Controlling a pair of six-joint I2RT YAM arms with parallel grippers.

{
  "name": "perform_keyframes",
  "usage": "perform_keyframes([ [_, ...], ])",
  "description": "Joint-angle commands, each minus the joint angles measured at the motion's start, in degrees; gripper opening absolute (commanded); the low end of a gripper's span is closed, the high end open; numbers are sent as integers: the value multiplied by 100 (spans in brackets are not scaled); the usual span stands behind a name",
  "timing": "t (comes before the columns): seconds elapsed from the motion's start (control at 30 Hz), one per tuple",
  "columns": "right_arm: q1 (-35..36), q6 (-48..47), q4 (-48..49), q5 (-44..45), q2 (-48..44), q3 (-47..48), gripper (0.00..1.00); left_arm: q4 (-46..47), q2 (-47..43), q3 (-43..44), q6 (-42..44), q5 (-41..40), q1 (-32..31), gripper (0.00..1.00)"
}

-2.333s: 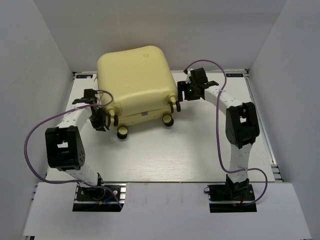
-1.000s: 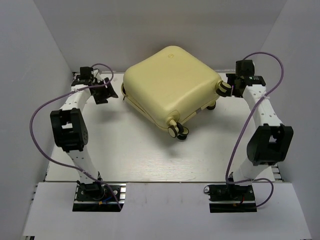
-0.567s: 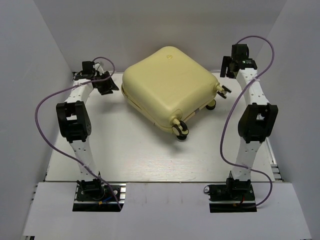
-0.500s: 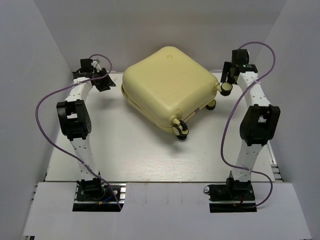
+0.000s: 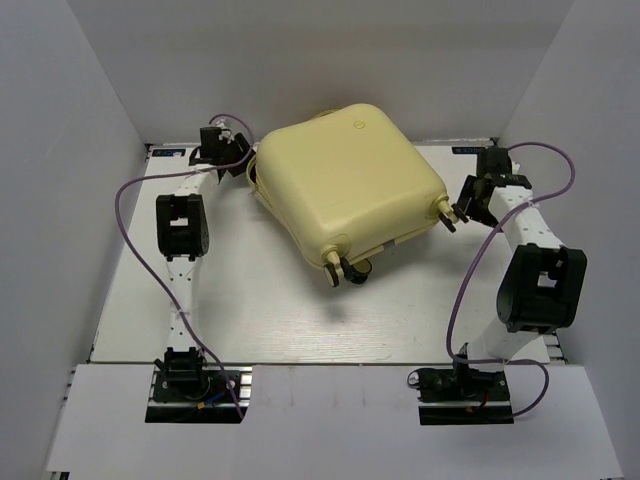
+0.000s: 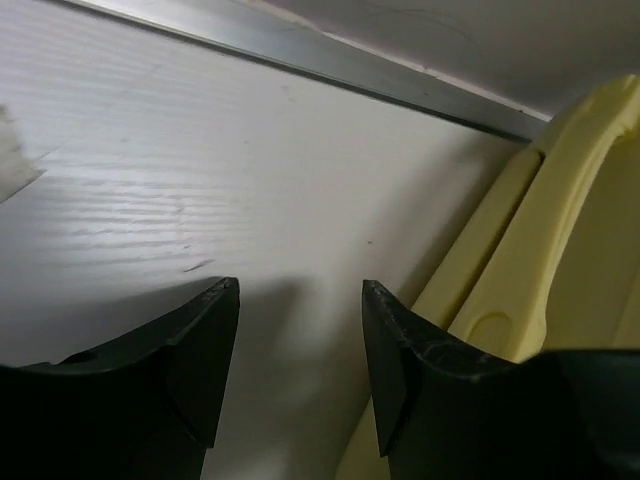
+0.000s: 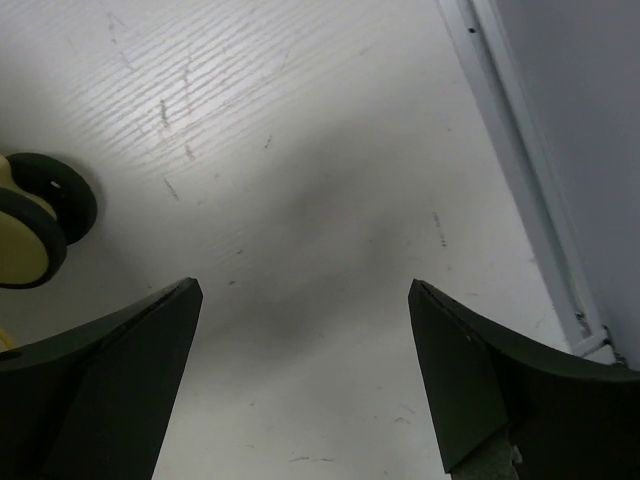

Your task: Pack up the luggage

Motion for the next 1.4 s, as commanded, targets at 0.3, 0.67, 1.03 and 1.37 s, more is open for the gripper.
perform_keyframes([
  [0.3,-725,-471,-2190,3272,386,3301,90,1592,-1026,-1992,62,1685,-449,43],
  [0.67,-1042,-215,-1772,-1852,-1995,-1001,78,2387,-3662,-5753,719,2273,-817,39],
  [1.03,-735,-129,-278,-3969,-1312,-1383,71,1938,-5298,-7091,1029,2382,-1408,35],
  [1.37,-620,830,717,-2714,-1039,-532,71,-181,-6116,-6565,2022,227,-969,67],
])
